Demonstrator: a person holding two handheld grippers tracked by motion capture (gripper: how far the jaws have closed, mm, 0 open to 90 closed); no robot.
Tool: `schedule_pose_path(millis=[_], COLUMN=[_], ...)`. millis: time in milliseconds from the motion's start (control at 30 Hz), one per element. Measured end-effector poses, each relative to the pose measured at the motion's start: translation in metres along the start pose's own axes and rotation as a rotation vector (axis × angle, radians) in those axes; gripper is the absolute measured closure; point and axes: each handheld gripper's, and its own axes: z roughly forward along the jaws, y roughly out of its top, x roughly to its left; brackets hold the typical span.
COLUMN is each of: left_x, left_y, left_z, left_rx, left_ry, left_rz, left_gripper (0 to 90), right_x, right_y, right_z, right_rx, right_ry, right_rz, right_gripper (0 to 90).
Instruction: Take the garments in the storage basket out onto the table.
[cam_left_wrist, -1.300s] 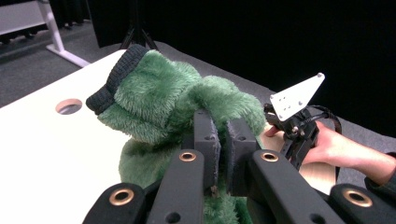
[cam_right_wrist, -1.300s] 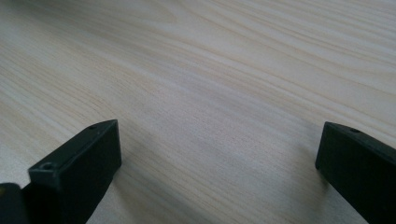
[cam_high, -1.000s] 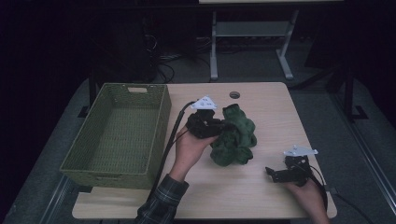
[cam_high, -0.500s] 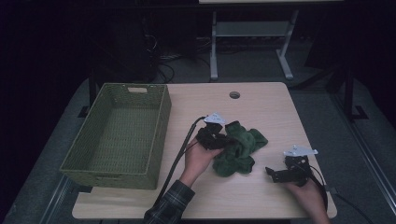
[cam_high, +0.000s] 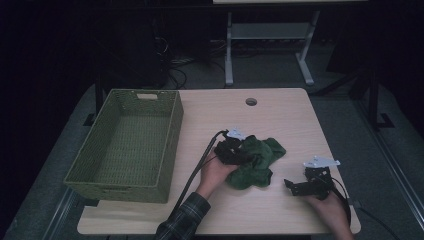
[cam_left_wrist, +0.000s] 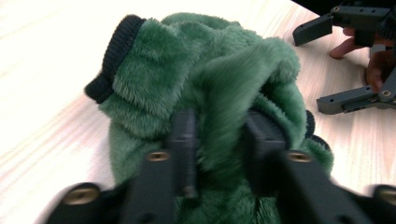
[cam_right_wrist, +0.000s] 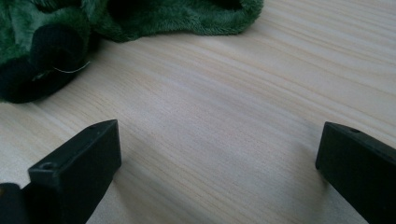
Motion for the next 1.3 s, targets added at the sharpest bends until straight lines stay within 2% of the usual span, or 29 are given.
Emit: schedule_pose_path(millis=[67,167,233,267,367,400,567,733,833,900,967,1000,1100,1167,1300], left_x=[-0.003,-0.009,-0.011,-0.017,-0.023,-0.03,-0.045,-0.062,-0.067,-0.072,-0.072,-0.07,-0.066,-0.062,-0.052], left_y=[0.005,0.009,0.009,0.01,0.01,0.009,-0.001,-0.02,-0.028,-0.036,-0.038,-0.041,-0.043,-0.045,-0.05], left_z=[-0.011,-0.026,-0.03,-0.036,-0.041,-0.045,-0.05,-0.045,-0.041,-0.031,-0.028,-0.021,-0.015,-0.01,0.0], left_rx=[-0.025,-0.049,-0.05,-0.053,-0.049,-0.045,-0.044,-0.015,0.002,0.031,0.039,0.064,0.064,0.082,0.101], left_ry=[0.0,-0.014,-0.02,-0.035,-0.048,-0.059,-0.07,-0.079,-0.062,-0.044,-0.038,-0.012,0.002,0.014,0.049], left_rz=[0.009,0.016,0.02,0.026,0.045,0.055,0.071,0.089,0.104,0.115,0.123,0.131,0.124,0.124,0.139], left_gripper=[51.5,46.6,46.6,47.0,53.1,54.9,58.3,60.3,60.3,59.5,59.3,57.1,55.2,53.4,52.2], right_x=[0.0,0.0,0.0,0.0,0.0,0.0,0.0,0.0,0.0,0.0,0.0,0.0,0.0,0.0,0.0], right_y=[0.0,0.0,0.0,0.0,0.0,0.0,0.0,0.0,0.0,0.0,0.0,0.0,0.0,0.0,0.0], right_z=[0.0,0.0,0.0,0.0,0.0,0.0,0.0,0.0,0.0,0.0,0.0,0.0,0.0,0.0,0.0], right_rx=[0.001,0.001,0.001,0.001,0.001,0.001,0.001,0.001,0.001,0.001,0.001,0.001,0.001,0.001,0.0], right_ry=[0.0,0.0,0.0,0.0,0.0,0.0,0.0,0.0,0.0,0.0,0.0,0.0,0.0,0.0,-0.004], right_rz=[0.002,0.003,0.002,0.002,0.002,0.002,0.002,0.002,0.002,0.002,0.002,0.002,0.002,0.002,0.006], right_gripper=[0.0,0.0,0.0,0.0,0.0,0.0,0.0,0.0,0.0,0.0,0.0,0.0,0.0,0.0,0.0])
